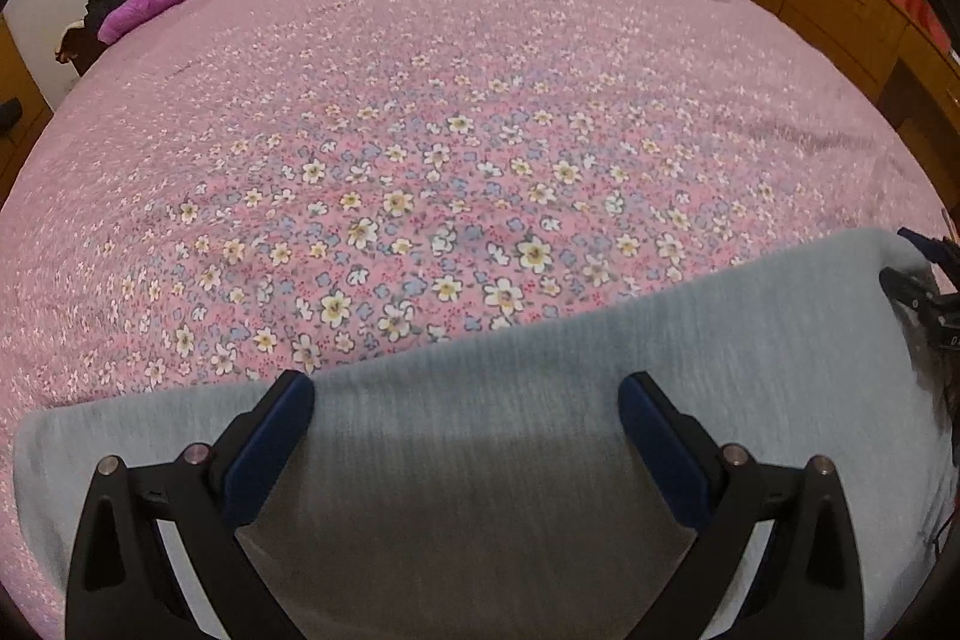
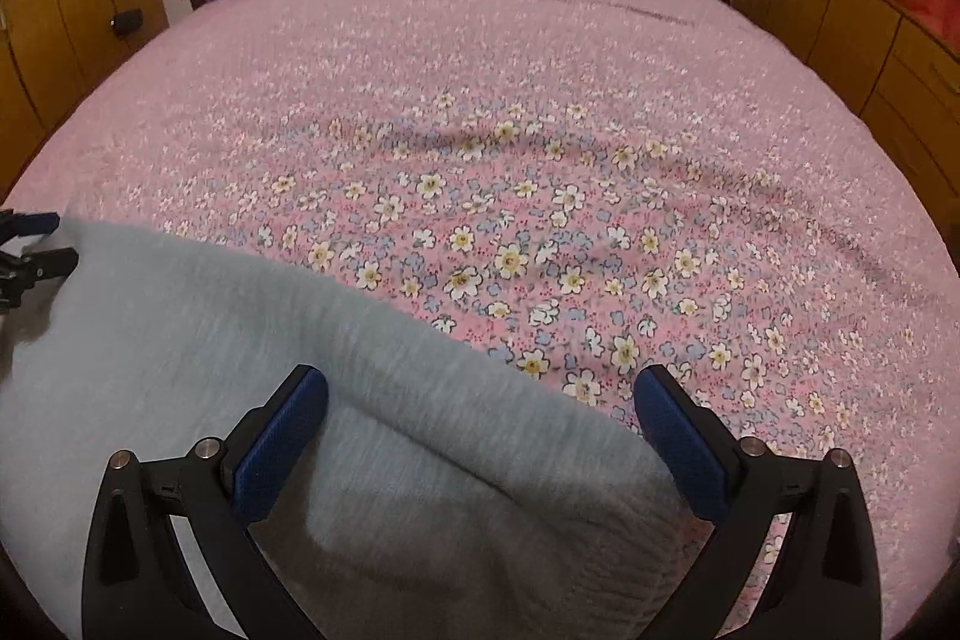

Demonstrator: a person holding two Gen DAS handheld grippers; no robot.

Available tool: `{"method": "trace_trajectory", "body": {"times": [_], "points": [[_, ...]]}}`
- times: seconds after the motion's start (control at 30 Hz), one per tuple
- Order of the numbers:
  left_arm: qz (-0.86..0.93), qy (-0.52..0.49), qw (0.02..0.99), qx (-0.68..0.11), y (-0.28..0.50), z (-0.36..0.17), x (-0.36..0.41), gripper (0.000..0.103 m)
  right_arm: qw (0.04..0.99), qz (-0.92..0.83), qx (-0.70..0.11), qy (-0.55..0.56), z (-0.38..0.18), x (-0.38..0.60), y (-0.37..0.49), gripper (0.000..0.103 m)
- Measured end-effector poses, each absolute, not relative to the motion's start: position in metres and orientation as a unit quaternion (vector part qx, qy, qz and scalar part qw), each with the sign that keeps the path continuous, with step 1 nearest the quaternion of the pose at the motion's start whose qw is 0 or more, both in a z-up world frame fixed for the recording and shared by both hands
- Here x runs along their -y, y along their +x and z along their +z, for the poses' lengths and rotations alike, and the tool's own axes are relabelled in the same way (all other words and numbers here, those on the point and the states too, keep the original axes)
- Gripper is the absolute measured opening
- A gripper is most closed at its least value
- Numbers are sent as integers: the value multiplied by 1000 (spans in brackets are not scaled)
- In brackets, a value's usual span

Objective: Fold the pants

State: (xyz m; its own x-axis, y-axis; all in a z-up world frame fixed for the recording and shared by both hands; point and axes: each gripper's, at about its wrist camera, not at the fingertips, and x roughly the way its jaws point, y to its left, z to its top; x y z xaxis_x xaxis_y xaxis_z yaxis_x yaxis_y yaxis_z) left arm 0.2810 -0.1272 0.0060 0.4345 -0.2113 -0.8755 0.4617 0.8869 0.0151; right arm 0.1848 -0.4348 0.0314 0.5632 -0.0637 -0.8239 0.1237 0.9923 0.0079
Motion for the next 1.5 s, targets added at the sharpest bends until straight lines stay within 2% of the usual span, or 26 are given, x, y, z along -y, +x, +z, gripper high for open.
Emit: {"method": "trace_trajectory", "body": {"times": [0.47,0.53,0.57,0.63,0.67,0.7,0.73,0.77,0.8,0.83,0.87,0.9,1.1,1.5], "points": [[-193,124,843,-486,273,3,130,103,883,-53,-466,34,33,430,186,100],[-191,130,842,-487,275,5,135,97,880,-52,-469,48,37,433,189,98],[-193,134,841,-486,273,7,137,95,879,-50,-469,65,40,436,189,93],[-200,144,840,-483,270,10,144,84,878,-40,-469,90,45,439,190,83],[-204,148,839,-482,268,11,147,80,877,-34,-471,92,47,439,191,73],[-209,150,838,-481,265,14,151,69,876,-33,-474,84,48,437,191,59],[-217,153,838,-477,261,17,154,48,875,-36,-477,68,48,434,192,53],[-223,155,838,-473,257,20,157,34,875,-34,-478,62,49,432,192,41],[-229,160,838,-469,252,23,161,14,875,-30,-478,64,50,431,191,26],[-230,166,838,-467,248,25,164,6,874,-25,-481,71,52,428,191,19],[-232,171,838,-464,243,27,166,5,873,-24,-481,74,54,426,187,9],[-237,170,838,-461,239,29,167,0,876,-23,-477,73,58,423,185,4],[-261,147,839,-454,218,48,166,0,888,-12,-452,83,81,417,164,0],[-259,109,863,-419,167,103,129,0,900,23,-419,117,125,403,114,0]]}}
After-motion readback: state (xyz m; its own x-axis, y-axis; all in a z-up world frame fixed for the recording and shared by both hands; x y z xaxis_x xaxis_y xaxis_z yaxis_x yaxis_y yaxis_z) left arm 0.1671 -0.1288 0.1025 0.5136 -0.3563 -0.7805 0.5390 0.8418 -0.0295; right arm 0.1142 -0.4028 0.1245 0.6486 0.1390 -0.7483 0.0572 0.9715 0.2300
